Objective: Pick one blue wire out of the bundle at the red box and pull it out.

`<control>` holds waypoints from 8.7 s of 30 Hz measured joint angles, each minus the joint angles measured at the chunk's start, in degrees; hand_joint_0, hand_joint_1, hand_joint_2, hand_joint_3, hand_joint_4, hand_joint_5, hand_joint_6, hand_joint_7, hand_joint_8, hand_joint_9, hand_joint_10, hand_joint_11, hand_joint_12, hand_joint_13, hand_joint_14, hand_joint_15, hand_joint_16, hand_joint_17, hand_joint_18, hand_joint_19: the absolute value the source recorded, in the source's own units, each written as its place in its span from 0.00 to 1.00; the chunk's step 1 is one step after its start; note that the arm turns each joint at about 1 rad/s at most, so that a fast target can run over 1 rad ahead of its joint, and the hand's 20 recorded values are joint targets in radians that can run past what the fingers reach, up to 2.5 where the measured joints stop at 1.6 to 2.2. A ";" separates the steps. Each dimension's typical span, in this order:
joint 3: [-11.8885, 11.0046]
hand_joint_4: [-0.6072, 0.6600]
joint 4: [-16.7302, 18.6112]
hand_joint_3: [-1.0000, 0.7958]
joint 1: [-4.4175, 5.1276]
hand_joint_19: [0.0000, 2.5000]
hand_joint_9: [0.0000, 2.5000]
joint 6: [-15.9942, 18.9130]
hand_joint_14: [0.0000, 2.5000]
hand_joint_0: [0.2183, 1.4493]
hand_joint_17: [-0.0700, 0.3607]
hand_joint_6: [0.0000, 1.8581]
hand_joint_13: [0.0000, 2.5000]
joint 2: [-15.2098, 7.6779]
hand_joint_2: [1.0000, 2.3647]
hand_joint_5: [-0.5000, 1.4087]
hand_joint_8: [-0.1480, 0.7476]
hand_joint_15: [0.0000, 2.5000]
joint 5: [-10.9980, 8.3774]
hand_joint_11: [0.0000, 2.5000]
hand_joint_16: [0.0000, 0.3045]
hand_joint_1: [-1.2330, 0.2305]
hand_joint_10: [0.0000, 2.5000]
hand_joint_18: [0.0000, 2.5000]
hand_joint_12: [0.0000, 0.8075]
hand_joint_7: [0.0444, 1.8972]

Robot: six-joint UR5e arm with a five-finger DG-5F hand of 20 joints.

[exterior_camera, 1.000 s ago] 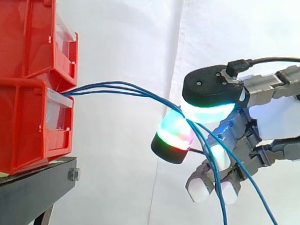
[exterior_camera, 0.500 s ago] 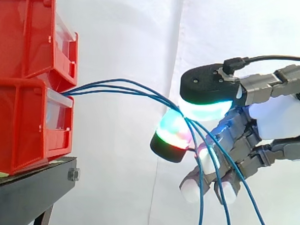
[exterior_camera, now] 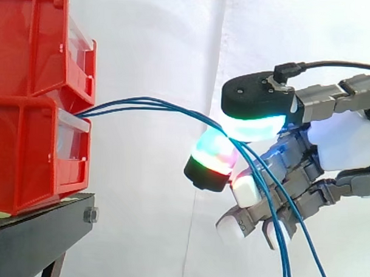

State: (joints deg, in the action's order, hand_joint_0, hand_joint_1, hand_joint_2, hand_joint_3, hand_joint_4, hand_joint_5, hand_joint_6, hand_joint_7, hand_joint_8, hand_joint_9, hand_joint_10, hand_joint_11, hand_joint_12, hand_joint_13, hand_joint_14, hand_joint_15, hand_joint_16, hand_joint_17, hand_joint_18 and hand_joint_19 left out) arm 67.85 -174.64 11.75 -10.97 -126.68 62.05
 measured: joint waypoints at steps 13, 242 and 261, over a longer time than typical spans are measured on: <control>0.00 0.55 0.00 0.51 0.03 0.29 0.47 1.28 0.01 0.27 0.52 0.40 0.28 -0.02 0.01 0.23 0.40 0.13 -0.03 0.13 0.23 0.33 0.01 0.27 0.47 0.57; -5.07 0.26 -10.03 0.62 0.54 0.29 0.47 8.99 0.01 0.33 0.53 0.47 0.29 0.74 0.00 0.21 0.45 0.14 0.16 0.17 0.23 0.29 0.01 0.29 0.50 0.55; -5.08 0.48 -10.22 0.47 0.55 0.30 0.47 13.38 0.01 0.28 0.50 0.47 0.28 0.73 0.01 0.21 0.44 0.16 0.33 0.20 0.21 0.33 0.01 0.26 0.50 0.52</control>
State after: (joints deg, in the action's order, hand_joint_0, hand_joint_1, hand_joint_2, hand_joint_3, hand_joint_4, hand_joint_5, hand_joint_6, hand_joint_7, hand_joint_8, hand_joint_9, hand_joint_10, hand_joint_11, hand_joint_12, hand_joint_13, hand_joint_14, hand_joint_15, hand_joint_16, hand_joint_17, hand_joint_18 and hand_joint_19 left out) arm 62.77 -184.85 12.30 2.41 -125.94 62.39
